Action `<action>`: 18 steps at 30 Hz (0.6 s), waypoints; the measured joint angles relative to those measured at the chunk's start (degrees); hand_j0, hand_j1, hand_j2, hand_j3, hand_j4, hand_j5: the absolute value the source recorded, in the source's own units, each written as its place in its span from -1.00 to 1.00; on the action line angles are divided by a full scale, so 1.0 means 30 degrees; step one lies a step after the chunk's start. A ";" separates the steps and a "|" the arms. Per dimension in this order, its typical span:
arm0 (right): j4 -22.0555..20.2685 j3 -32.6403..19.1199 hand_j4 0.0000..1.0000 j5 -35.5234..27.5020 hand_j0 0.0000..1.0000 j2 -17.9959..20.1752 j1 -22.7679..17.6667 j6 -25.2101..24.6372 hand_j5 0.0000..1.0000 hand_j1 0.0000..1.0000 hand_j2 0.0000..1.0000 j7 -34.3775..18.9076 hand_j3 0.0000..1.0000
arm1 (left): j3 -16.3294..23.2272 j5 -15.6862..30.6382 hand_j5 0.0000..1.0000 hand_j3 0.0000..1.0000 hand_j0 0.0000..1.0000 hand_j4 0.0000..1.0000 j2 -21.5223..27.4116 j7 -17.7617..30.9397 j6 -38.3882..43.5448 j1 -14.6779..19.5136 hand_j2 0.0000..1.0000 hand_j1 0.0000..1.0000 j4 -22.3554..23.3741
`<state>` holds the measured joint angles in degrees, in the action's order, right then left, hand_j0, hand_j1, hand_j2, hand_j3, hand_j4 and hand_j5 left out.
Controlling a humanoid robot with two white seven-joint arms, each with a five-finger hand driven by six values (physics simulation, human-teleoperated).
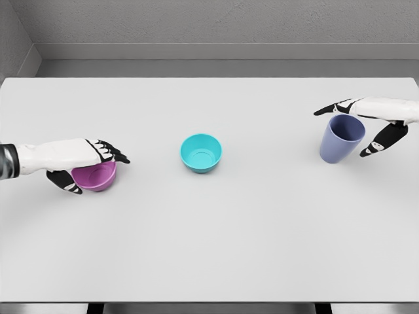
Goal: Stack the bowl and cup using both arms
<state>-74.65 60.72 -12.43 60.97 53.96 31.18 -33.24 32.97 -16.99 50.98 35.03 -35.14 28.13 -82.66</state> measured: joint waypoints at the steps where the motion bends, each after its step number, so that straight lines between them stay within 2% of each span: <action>1: 0.0117 0.0008 1.00 -0.0005 1.00 -0.0061 0.0000 -0.0004 1.00 1.00 1.00 0.0000 1.00 | 0.0000 -0.0018 1.00 1.00 1.00 1.00 -0.0022 -0.0001 0.0001 0.0000 1.00 1.00 0.0004; 18: 0.1974 0.0218 1.00 0.0118 1.00 -0.1165 0.0293 -0.0008 1.00 1.00 1.00 0.0075 1.00 | 0.0001 -0.0323 1.00 1.00 1.00 1.00 -0.0283 -0.0004 0.0001 0.0000 1.00 1.00 0.0060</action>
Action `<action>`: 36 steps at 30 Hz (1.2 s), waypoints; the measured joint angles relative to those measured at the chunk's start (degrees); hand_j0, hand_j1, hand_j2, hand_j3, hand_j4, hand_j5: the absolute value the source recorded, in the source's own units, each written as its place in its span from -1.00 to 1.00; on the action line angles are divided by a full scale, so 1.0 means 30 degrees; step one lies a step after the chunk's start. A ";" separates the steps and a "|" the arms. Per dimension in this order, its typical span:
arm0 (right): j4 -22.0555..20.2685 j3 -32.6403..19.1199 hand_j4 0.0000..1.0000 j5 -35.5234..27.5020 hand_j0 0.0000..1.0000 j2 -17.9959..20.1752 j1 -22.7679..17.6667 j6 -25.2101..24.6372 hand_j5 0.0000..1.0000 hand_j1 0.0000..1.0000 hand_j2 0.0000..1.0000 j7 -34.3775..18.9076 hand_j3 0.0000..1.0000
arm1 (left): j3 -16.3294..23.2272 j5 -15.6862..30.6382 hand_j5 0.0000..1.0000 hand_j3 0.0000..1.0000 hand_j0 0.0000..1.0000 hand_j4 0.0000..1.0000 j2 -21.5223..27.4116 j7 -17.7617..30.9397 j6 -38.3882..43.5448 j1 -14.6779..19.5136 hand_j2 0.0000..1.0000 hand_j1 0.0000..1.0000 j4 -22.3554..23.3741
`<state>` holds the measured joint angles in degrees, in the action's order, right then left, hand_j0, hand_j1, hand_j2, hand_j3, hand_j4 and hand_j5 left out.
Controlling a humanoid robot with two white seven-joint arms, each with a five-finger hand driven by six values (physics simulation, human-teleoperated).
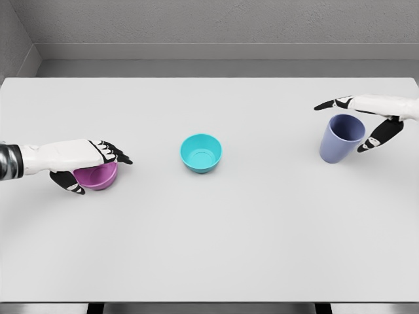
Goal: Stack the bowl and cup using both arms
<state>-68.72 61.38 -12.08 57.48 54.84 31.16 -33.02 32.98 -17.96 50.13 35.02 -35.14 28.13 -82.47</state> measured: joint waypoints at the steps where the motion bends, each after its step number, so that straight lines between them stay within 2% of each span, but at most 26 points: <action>1: 0.0100 0.0013 1.00 0.0011 1.00 -0.0067 0.0000 0.0000 1.00 1.00 1.00 0.0001 1.00 | 0.0000 -0.0009 1.00 1.00 1.00 1.00 -0.0009 0.0000 0.0000 0.0000 1.00 1.00 0.0006; 10: 0.0931 0.0356 1.00 0.0086 1.00 -0.0648 0.0000 -0.0008 1.00 1.00 1.00 0.0012 1.00 | 0.0000 -0.0030 1.00 1.00 1.00 1.00 -0.0083 0.0000 0.0000 0.0000 1.00 1.00 0.0208; 12: 0.1089 0.0416 1.00 0.0088 1.00 -0.0707 0.0000 -0.0012 1.00 1.00 1.00 0.0013 1.00 | 0.0000 -0.0023 0.82 0.82 0.82 0.82 -0.0085 0.0000 0.0000 0.0000 0.82 0.82 0.0257; 14: 0.1326 0.0493 1.00 0.0104 1.00 -0.0751 0.0000 -0.0020 1.00 1.00 1.00 0.0007 1.00 | 0.0001 -0.0024 0.76 0.76 0.76 0.76 -0.0087 0.0001 -0.0002 0.0000 0.76 0.76 0.0281; 36: 0.1999 0.0696 1.00 0.0216 1.00 -0.0950 0.0205 -0.0083 1.00 1.00 1.00 0.0037 1.00 | -0.0207 -0.0022 0.71 0.71 0.71 0.71 0.0046 0.0005 -0.0012 0.0527 0.71 0.71 -0.0009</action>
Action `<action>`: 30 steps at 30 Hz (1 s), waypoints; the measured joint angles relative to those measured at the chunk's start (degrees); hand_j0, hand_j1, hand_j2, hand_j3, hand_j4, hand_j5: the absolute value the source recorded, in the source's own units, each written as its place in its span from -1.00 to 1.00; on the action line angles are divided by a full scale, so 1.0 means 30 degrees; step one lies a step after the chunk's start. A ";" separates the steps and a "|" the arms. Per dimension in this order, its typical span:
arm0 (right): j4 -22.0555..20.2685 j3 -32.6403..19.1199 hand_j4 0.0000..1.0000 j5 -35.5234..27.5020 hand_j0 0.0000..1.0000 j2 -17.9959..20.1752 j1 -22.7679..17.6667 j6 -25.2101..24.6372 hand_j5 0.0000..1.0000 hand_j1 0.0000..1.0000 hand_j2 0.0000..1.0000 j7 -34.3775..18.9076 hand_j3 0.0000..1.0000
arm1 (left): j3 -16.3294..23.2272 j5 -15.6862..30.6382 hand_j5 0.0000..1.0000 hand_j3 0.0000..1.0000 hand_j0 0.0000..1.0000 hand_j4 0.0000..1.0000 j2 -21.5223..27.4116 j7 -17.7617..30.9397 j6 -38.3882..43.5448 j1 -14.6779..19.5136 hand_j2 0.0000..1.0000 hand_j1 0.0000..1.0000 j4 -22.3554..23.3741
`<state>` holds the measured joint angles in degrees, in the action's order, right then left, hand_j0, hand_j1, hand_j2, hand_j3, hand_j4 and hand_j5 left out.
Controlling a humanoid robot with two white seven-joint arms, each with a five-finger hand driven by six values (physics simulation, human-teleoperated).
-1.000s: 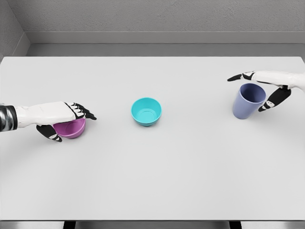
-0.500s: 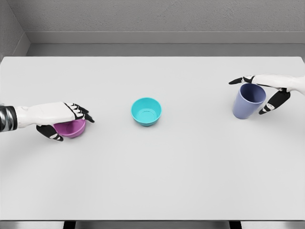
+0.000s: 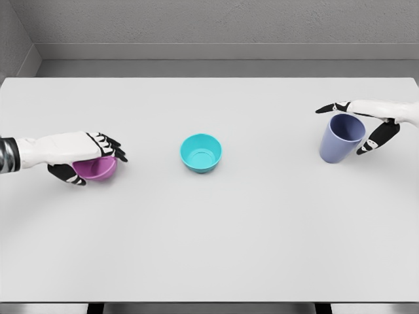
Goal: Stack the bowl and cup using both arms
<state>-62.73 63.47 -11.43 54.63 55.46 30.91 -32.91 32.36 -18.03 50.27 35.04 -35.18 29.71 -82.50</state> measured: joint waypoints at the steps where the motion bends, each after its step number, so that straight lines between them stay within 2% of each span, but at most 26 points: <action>1: 0.0024 0.0005 1.00 0.0025 1.00 -0.0025 0.0000 -0.0011 1.00 1.00 1.00 0.0002 1.00 | -0.0001 0.0006 0.71 0.71 0.71 0.71 -0.0004 -0.0006 0.0006 0.0059 0.71 0.71 -0.0049; 7: 0.0068 0.0023 1.00 0.0080 1.00 -0.0092 0.0000 -0.0033 1.00 1.00 1.00 -0.0020 1.00 | 0.0080 -0.0187 0.70 0.70 0.70 0.70 -0.0088 -0.0004 0.0008 0.0703 0.70 0.70 -0.0266; 19: 0.0413 0.0030 1.00 0.0247 1.00 -0.0340 0.0000 -0.0047 1.00 1.00 1.00 -0.0024 1.00 | 0.0153 -0.0425 0.65 0.65 0.65 0.65 -0.0381 -0.0006 0.0004 0.0997 0.65 0.65 -0.0381; 30: 0.0465 0.0031 0.43 0.0506 0.43 -0.0378 0.0000 -0.0037 0.43 0.43 0.43 -0.0064 0.43 | 0.0210 -0.1016 0.64 0.64 0.64 0.64 -0.1148 0.0004 0.0002 0.1699 0.64 0.64 -0.0810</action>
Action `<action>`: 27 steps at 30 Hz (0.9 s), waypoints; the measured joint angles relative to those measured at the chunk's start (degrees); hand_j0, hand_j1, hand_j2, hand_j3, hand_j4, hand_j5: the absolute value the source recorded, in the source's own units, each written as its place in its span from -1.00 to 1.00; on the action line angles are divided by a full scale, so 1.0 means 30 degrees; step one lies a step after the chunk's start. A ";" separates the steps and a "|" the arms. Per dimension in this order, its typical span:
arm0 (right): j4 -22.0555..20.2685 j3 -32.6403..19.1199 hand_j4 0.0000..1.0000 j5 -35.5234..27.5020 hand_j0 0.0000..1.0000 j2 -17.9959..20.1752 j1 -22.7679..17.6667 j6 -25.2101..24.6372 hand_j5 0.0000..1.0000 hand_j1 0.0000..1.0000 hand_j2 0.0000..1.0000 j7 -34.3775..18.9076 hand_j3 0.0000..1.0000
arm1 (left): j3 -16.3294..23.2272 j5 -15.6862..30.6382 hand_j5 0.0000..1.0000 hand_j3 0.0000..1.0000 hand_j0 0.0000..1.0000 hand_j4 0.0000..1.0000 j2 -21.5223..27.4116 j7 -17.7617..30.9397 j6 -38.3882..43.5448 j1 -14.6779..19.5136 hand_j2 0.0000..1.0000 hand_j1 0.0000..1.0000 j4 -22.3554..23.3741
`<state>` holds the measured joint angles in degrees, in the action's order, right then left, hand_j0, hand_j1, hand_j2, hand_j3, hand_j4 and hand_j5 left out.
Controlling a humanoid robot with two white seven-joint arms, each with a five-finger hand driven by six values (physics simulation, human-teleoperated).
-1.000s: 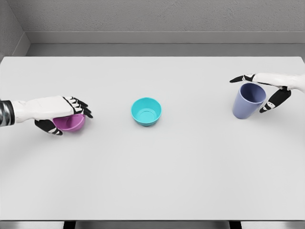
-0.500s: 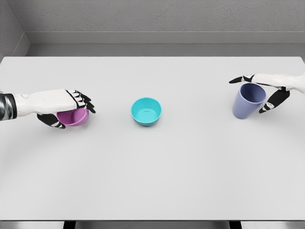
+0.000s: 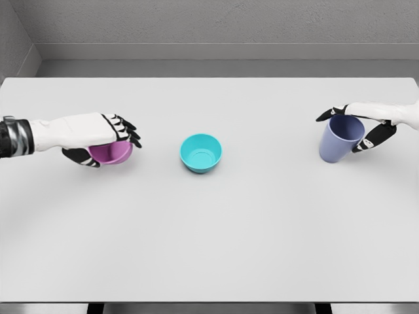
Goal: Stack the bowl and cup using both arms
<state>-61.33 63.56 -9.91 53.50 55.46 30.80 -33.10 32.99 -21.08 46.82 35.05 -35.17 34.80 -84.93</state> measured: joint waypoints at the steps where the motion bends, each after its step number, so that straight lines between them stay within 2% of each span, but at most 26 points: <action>1: 0.0000 -0.0002 0.40 0.0004 0.40 0.0001 0.0000 0.0004 0.40 0.40 0.40 -0.0005 0.40 | 0.0013 -0.0071 0.64 0.64 0.64 0.64 -0.0098 -0.0005 0.0004 0.0030 0.64 0.64 -0.0037; 3: -0.0005 -0.0011 0.33 -0.0003 0.33 0.0002 0.0000 0.0014 0.33 0.33 0.33 -0.0017 0.33 | 0.0251 -0.0157 0.64 0.64 0.64 0.64 -0.0310 -0.0007 0.0014 0.0645 0.64 0.64 -0.0072; 27: -0.0234 -0.0001 0.33 0.0119 0.33 0.0042 0.0440 0.0095 0.33 0.33 0.33 -0.0013 0.33 | 0.2177 -0.0762 0.60 0.60 0.60 0.60 -0.2427 -0.0010 0.0000 0.2666 0.60 0.60 0.0054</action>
<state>-62.03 63.55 -9.55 53.62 56.78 31.08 -33.14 39.52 -23.36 39.54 35.02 -35.17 42.80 -84.77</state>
